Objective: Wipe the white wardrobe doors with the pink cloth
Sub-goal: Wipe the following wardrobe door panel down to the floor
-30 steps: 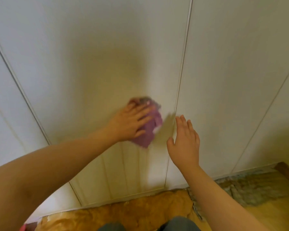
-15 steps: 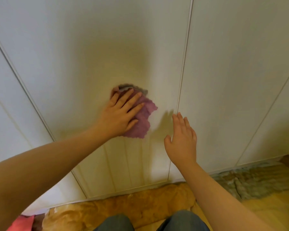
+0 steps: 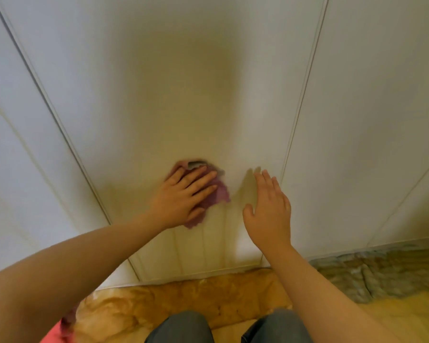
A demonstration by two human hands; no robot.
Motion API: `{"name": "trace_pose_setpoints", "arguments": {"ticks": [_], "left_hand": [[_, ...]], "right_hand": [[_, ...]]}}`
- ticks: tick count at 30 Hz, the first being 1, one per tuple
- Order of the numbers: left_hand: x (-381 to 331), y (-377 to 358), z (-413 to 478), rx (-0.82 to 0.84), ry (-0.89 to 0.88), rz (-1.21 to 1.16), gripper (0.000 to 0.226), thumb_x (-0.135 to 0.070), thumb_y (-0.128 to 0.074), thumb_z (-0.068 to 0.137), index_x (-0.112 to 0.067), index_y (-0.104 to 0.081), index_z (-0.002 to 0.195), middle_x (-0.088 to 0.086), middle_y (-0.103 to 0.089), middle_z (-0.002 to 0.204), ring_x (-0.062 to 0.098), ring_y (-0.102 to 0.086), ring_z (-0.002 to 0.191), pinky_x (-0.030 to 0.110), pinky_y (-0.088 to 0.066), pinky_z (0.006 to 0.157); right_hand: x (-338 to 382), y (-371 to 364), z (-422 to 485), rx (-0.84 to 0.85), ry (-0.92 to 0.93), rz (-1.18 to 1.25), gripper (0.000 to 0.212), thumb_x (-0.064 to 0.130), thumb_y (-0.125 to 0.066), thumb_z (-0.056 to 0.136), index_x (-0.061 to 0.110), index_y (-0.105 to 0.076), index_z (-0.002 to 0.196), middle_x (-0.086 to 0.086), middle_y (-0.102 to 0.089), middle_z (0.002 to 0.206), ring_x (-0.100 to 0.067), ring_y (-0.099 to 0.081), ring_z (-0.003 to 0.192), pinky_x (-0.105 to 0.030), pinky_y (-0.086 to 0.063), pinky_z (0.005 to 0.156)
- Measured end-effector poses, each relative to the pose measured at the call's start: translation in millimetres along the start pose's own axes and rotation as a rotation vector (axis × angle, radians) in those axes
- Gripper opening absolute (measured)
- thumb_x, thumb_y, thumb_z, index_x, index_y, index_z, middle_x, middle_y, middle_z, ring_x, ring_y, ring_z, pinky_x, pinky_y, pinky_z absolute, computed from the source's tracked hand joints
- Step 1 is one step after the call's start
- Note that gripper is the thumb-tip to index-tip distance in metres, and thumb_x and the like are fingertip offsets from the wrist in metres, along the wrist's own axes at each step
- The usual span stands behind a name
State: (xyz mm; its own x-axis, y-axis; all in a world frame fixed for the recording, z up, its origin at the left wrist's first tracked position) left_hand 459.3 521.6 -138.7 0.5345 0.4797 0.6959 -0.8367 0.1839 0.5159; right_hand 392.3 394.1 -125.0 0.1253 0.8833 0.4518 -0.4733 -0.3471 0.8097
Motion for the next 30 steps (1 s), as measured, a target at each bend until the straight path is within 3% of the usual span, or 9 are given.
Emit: {"name": "trace_pose_setpoints", "arguments": {"ticks": [4,8,11,14,17,21,22,26,30], "left_hand": [[-48.8,-5.8,72.5,0.084,-0.055,-0.078,0.058,-0.04,-0.04,0.08,-0.012,-0.061,0.127,0.008,-0.052,0.138,0.025,-0.033,0.131,0.042,-0.008,0.113],[-21.9,-8.0,29.7,0.111,-0.087,-0.061,0.055,-0.038,-0.038,0.085,-0.011,-0.058,0.129,0.009,-0.051,0.138,0.026,-0.033,0.132,0.041,-0.009,0.113],[23.5,-9.2,-56.2,0.106,-0.06,-0.003,0.053,-0.039,-0.038,0.092,-0.014,-0.047,0.138,0.007,-0.029,0.151,0.026,-0.015,0.145,0.044,-0.01,0.115],[73.5,3.2,-137.0,0.155,-0.015,0.05,0.052,-0.041,-0.035,0.093,-0.016,-0.039,0.139,0.006,-0.019,0.155,0.026,-0.007,0.146,0.046,-0.006,0.116],[98.8,9.5,-171.7,0.22,-0.014,0.108,0.058,-0.039,-0.039,0.087,-0.015,-0.035,0.14,0.006,-0.019,0.157,0.028,-0.016,0.144,0.047,-0.003,0.117],[104.7,11.6,-180.3,0.221,0.047,0.108,0.061,-0.043,-0.034,0.087,-0.013,-0.032,0.141,0.006,0.01,0.159,0.027,0.006,0.146,0.046,0.002,0.118],[98.9,11.2,-170.0,0.212,0.062,0.098,0.062,-0.045,-0.033,0.087,-0.012,-0.032,0.14,0.008,0.007,0.159,0.028,0.003,0.146,0.046,0.003,0.117],[62.1,1.3,-104.1,0.208,0.044,0.033,0.067,-0.051,-0.038,0.085,-0.012,-0.035,0.139,0.008,-0.041,0.146,0.029,-0.028,0.135,0.046,-0.004,0.115],[64.6,-8.8,-119.2,0.301,0.108,-0.019,0.069,-0.05,-0.038,0.085,-0.011,-0.033,0.142,0.009,-0.04,0.147,0.028,-0.028,0.136,0.044,-0.005,0.116]], "right_hand": [[-23.5,7.3,-8.8,-0.013,-0.062,-0.075,0.068,0.016,-0.047,0.092,0.016,-0.011,0.149,0.001,-0.009,0.157,-0.017,-0.003,0.144,-0.032,-0.007,0.114],[-17.5,-1.8,-9.0,0.016,-0.067,-0.083,0.068,0.016,-0.047,0.091,0.015,-0.01,0.149,0.0,-0.008,0.157,-0.018,-0.002,0.144,-0.033,-0.006,0.114],[19.5,-24.1,-4.7,0.021,0.015,-0.038,0.07,0.013,-0.047,0.089,0.015,-0.011,0.149,0.001,-0.008,0.157,-0.017,-0.003,0.144,-0.033,-0.006,0.114],[81.7,-46.8,-1.7,-0.031,0.154,0.021,0.07,0.008,-0.053,0.08,0.008,-0.027,0.145,-0.007,-0.025,0.152,-0.025,-0.022,0.141,-0.037,-0.016,0.112],[121.3,-48.8,-1.2,-0.155,0.261,-0.04,0.065,0.016,-0.046,0.069,0.001,-0.047,0.132,-0.015,-0.047,0.138,-0.033,-0.046,0.126,-0.036,-0.022,0.102],[141.6,-44.8,1.5,-0.24,0.307,-0.052,0.07,0.013,-0.055,0.062,0.0,-0.049,0.13,-0.016,-0.049,0.136,-0.035,-0.048,0.124,-0.036,-0.02,0.1],[140.8,-44.5,2.0,-0.248,0.3,-0.058,0.071,0.013,-0.055,0.061,0.001,-0.049,0.13,-0.016,-0.049,0.136,-0.034,-0.047,0.125,-0.036,-0.019,0.1],[137.2,-47.3,-0.8,-0.249,0.295,-0.073,0.064,0.017,-0.045,0.07,0.002,-0.047,0.132,-0.015,-0.047,0.139,-0.033,-0.046,0.127,-0.037,-0.026,0.104],[132.8,-51.6,-1.2,-0.234,0.276,-0.047,0.069,0.013,-0.05,0.068,0.003,-0.044,0.136,-0.013,-0.042,0.143,-0.032,-0.039,0.132,-0.041,-0.028,0.105]]}}
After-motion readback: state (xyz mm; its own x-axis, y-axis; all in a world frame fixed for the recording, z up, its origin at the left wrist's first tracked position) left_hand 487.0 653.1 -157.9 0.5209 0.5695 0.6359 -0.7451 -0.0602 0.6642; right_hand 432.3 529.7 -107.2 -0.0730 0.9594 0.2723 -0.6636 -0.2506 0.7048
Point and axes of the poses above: each hand's wrist, its own z-axis towards the middle knuckle, its own y-axis out of the back of the hand, x = y × z, the point moved 10 cm from there along z, towards the middle knuckle
